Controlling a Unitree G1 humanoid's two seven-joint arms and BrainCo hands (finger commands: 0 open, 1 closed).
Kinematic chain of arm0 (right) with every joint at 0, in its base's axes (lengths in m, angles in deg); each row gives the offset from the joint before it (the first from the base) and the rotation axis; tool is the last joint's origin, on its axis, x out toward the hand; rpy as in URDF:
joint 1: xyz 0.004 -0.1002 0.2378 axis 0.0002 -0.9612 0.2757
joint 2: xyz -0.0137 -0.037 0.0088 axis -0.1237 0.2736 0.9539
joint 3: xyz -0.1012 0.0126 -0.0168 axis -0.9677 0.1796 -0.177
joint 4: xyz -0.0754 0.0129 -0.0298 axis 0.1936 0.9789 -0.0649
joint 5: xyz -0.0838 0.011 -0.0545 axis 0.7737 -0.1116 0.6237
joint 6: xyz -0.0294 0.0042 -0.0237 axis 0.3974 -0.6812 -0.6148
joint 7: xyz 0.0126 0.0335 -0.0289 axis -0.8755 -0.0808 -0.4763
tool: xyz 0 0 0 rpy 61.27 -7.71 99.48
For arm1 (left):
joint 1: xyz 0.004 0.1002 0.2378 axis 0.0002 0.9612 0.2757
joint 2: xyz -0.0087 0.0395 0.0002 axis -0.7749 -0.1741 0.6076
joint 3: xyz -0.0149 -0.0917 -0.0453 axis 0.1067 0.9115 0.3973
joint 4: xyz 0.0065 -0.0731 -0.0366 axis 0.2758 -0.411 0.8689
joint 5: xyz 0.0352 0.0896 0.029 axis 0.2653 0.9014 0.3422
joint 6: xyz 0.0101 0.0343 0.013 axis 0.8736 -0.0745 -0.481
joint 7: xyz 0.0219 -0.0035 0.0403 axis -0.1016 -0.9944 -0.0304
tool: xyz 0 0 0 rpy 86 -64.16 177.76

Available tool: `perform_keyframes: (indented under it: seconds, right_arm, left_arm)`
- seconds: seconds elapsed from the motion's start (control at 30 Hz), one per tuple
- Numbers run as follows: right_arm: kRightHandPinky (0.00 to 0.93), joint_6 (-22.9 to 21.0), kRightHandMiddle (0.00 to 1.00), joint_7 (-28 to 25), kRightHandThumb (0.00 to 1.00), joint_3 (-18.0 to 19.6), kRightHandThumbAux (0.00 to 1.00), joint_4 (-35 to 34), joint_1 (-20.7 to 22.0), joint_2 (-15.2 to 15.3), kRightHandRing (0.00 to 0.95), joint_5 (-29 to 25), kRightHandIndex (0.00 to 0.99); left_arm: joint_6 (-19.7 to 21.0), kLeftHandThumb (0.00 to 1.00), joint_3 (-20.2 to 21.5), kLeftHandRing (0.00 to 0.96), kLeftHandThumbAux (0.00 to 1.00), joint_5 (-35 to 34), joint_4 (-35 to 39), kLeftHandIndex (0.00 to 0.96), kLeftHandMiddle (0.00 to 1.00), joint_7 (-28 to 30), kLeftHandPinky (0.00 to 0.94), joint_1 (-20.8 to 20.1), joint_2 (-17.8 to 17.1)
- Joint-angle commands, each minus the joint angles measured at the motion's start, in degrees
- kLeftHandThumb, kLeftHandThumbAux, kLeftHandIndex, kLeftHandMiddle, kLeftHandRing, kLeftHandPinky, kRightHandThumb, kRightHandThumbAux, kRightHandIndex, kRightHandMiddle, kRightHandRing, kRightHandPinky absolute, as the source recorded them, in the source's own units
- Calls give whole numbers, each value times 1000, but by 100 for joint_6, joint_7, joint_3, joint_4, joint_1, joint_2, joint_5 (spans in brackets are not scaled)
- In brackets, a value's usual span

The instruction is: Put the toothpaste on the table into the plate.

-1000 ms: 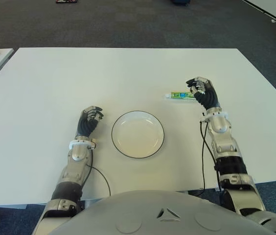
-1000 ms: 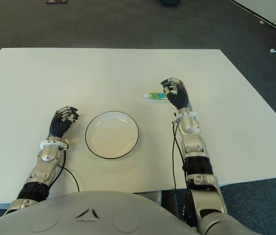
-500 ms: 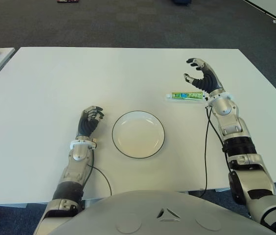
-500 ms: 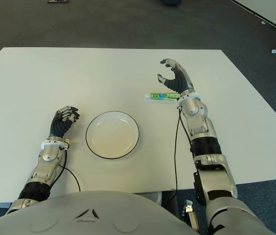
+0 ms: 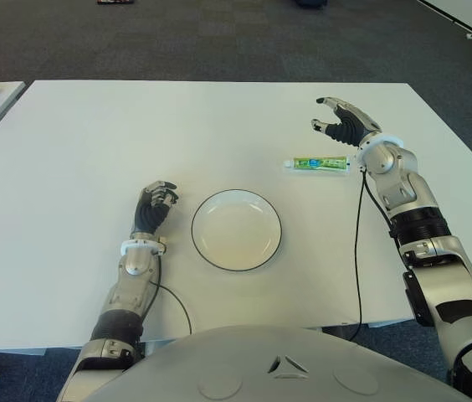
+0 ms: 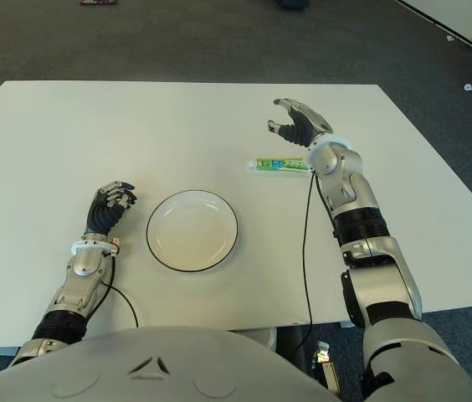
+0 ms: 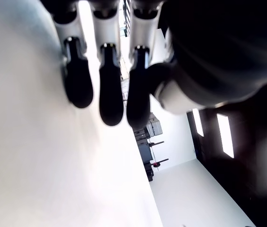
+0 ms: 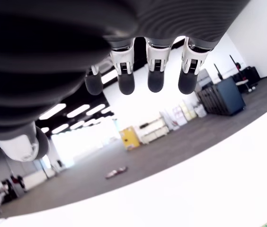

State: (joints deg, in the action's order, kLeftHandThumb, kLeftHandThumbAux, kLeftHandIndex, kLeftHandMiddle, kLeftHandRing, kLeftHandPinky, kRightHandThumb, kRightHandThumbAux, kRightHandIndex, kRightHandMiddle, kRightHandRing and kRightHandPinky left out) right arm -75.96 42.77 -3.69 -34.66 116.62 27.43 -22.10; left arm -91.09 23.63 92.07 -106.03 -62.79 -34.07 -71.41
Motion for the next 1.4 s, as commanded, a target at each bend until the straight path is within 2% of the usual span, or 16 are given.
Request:
perform_keyframes:
  seconds: [0.03,0.27,0.7,1.03,1.2,1.4]
  right_arm:
    - [0,-227,0,-144,526,-384,242,711,511,-205,0,263,0]
    - [0,-127,0,-290,552,-810,196,1274,918,-153,0,523,0]
    - [0,463,0,-637,534,-1566,149,1850,1363,227,0,1104,0]
    - [0,831,0,-801,525,-1831,146,2361,1628,377,0,1255,0]
    - [0,1171,0,-675,523,-1993,141,3115,1790,382,0,1350,0]
    - [0,1491,0,-531,521,-2163,133,3567,1906,374,0,1442,0]
  left_arm:
    - [148,705,-123,551,718,92,-167,428,552,-5,509,77,55]
    - [208,705,-144,546,717,99,-138,428,549,14,506,84,73]
    - [281,704,-181,541,718,45,-149,428,542,54,503,44,93]
    - [212,704,-180,545,718,54,-143,428,548,7,509,42,101]
    - [163,704,-136,550,718,25,-161,428,552,-2,520,40,72]
    - [118,705,-105,554,718,81,-155,428,556,-110,524,64,48]
